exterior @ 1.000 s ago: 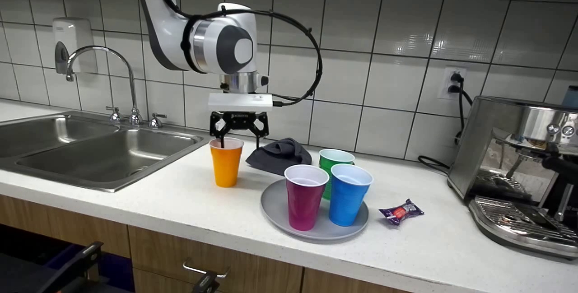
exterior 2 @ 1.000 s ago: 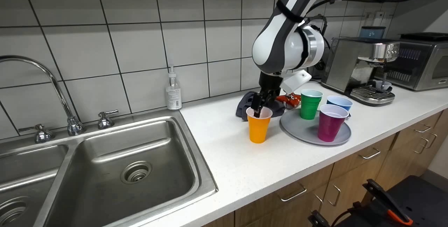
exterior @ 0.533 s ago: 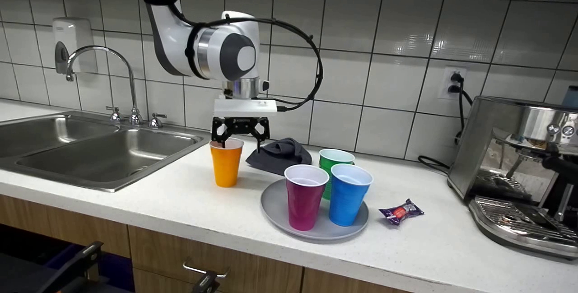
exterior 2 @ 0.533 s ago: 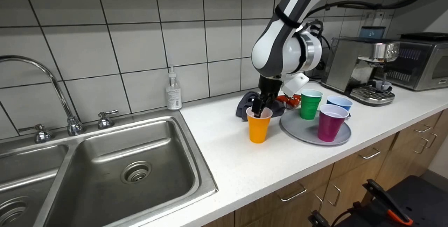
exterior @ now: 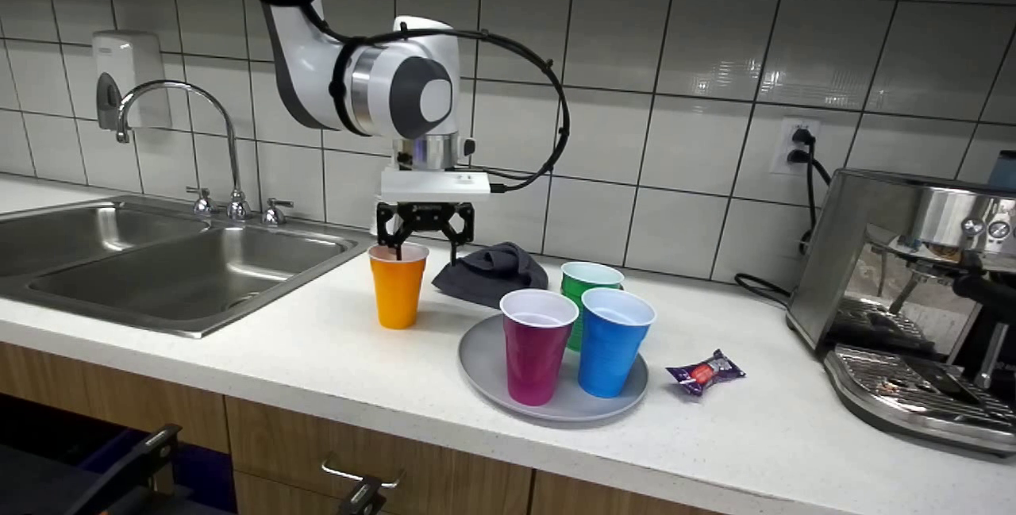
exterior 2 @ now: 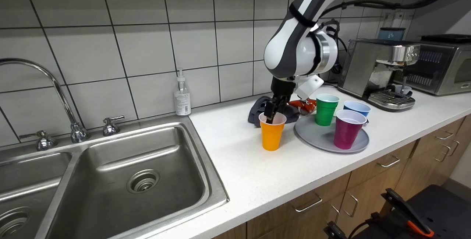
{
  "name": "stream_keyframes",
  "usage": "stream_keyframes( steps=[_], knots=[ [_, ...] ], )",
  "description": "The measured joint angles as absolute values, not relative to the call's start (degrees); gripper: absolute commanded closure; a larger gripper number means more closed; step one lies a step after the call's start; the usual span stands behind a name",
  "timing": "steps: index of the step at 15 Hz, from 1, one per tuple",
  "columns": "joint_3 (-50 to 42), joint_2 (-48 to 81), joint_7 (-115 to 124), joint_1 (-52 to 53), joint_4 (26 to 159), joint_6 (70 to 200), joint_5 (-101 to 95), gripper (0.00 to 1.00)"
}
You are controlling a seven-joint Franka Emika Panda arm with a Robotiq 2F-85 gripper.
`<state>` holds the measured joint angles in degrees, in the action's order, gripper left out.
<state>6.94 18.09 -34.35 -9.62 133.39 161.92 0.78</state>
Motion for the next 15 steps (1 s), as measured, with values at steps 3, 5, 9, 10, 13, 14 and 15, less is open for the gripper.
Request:
stream_keyframes(
  steps=[3,5,9,10,13,14,15],
  knots=[
    [7.27,18.09,-35.15,-10.0,133.35,161.95,1.11,0.67],
    [7.56,18.09,-35.51,-10.32,133.35,161.96,1.21,0.82],
    [8.32,18.09,-36.76,-10.93,133.35,161.96,2.3,1.0],
    [8.47,18.07,-37.06,-10.98,133.35,161.96,2.64,1.0],
    [8.83,17.92,-37.58,-11.03,133.35,161.95,3.46,0.99],
    [8.95,17.91,-37.66,-11.14,133.35,161.93,3.73,0.99],
    [9.01,17.89,-37.72,-11.23,133.35,161.89,4.06,0.99]
  ],
)
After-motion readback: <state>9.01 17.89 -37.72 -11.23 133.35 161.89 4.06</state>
